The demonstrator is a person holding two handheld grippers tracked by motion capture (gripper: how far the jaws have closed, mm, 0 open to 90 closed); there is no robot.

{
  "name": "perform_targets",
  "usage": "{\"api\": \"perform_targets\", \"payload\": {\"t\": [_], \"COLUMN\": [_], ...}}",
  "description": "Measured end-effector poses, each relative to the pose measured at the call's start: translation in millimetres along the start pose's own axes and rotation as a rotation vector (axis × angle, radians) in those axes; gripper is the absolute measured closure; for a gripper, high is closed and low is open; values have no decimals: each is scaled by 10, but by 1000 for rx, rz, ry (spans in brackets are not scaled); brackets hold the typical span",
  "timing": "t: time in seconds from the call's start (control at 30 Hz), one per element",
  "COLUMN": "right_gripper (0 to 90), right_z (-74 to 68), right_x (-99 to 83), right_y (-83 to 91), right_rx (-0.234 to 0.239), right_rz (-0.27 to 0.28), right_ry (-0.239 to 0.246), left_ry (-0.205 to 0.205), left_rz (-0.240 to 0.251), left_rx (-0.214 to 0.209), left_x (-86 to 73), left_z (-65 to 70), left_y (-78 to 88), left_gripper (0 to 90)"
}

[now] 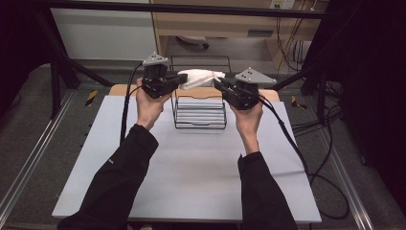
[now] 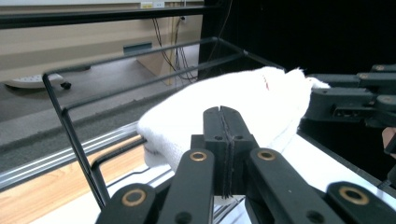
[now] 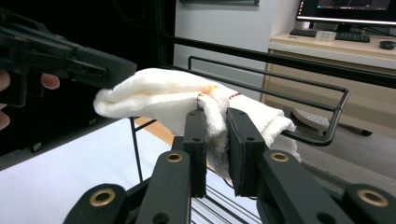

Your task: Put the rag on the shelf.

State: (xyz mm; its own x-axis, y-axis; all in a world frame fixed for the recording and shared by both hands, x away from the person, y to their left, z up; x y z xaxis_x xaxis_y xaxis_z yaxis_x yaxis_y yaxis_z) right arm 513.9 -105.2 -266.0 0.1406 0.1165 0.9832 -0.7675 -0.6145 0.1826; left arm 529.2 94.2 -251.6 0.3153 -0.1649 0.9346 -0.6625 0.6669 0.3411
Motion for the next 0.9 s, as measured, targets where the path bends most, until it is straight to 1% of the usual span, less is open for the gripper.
{"api": "perform_targets", "payload": {"t": [0.1,0.23,0.3,0.37,0.43,0.47,0.57,0.6,0.67,0.77,0.8,0.9], "right_gripper": [752,685,645,633,634,657,778,805,855,885,888,892], "right_z": [-3,-3,-4,-8,-15,-18,-32,-43,-58,-77,-80,-63], "right_x": [7,27,45,70,106,125,144,133,78,-30,-60,-126], "right_y": [21,69,95,128,163,172,154,131,64,-47,-77,-156], "right_rx": [7,24,32,44,44,49,58,63,64,47,48,29], "right_rz": [-2,-2,5,14,22,26,4,-10,-49,-97,-107,-121], "right_ry": [1,9,11,5,8,8,-11,-21,-27,-13,-18,-28], "left_ry": [-6,-6,-13,-24,-26,-26,-23,-24,-27,-31,-28,-33], "left_rz": [-6,-9,-14,-22,-26,-28,-34,-37,-40,-39,-39,-42], "left_rx": [-1,4,11,21,22,23,23,24,22,24,23,27], "left_x": [-30,-53,-66,-83,-100,-109,-140,-152,-171,-186,-188,-196], "left_z": [-3,-3,-5,-9,-14,-17,-21,-22,-20,-24,-26,-31], "left_y": [-17,-30,-38,-46,-57,-64,-97,-108,-124,-136,-140,-157], "left_gripper": [895,896,896,896,896,896,896,896,896,896,896,896]}}
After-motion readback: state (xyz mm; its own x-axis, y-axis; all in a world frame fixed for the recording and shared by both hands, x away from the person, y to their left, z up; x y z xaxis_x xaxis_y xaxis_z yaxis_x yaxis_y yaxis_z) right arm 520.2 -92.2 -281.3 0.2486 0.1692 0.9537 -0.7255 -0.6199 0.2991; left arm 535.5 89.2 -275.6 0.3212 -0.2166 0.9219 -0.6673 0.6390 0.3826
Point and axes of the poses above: each handheld gripper's, and its own axes: y roughly backward along the jaws, x roughly out of its top, z roughly to its right, the point moved 5 cm from there along -y, roughly forward along the jaws, and after that the axes turned 1 degree about -y, right-handed, at the moved point
